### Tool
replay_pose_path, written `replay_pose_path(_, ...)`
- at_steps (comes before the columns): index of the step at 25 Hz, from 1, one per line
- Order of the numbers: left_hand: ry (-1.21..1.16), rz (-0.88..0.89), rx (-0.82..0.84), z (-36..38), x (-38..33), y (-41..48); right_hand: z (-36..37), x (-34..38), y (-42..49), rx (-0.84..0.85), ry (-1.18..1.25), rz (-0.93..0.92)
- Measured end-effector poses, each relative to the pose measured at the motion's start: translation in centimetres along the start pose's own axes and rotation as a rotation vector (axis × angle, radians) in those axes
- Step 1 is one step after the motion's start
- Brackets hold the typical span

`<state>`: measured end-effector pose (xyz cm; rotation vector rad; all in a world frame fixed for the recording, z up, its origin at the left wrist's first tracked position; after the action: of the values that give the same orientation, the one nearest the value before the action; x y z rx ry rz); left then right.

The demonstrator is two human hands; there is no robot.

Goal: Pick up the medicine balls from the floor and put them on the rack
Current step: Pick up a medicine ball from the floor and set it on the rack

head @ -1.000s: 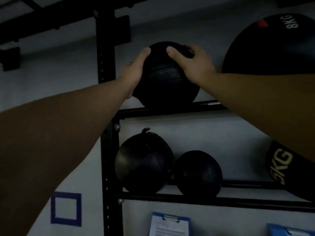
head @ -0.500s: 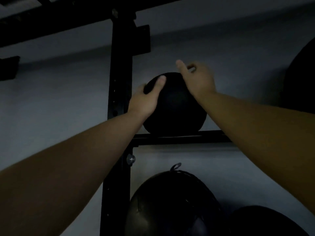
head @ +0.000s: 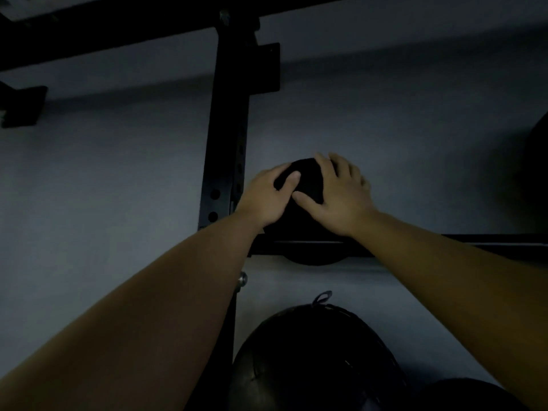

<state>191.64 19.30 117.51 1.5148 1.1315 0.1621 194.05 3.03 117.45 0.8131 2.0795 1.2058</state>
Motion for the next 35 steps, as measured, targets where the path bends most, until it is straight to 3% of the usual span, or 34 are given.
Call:
replay_pose_path(4,0.048,-0.041,0.035,-0.7,-1.0,-1.2,0.1,0.6,-0.6,0.048,-0.01,-0.027)
replay_pose_path(9,0.237,-0.077,0.09,-0.7,-0.5,-3.6,-2.1,0.9,-3.5,0.225,0.079,0.02)
replay_pose_path(16,0.486,-0.003,0.185,-3.0,-2.1,-10.0,-6.7,0.6,-9.5,0.423,0.03,0.088)
replay_pose_path(24,0.491,0.021,0.289,-3.3,-11.1,-19.8,-20.5,1.0,-19.0,0.431,0.044,0.164)
replay_pose_path(30,0.386,-0.092,0.355,-3.6,-18.4,-29.2,-31.0,1.7,-28.1,0.445,0.082,0.233)
replay_pose_path(35,0.357,-0.138,0.527,-0.7,-23.9,-38.0,-37.4,2.3,-37.1,0.576,0.095,0.342)
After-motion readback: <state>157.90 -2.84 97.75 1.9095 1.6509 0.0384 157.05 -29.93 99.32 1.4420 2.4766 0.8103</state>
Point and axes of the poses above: each hand's wrist, its own y-axis towards the middle knuckle, its own z-axis out of the palm, x = y × z, the point moved 4 cm from there along y, towards the middle knuckle, and after that the axes turned 11 degrees about -z, right-handed, at the moved point
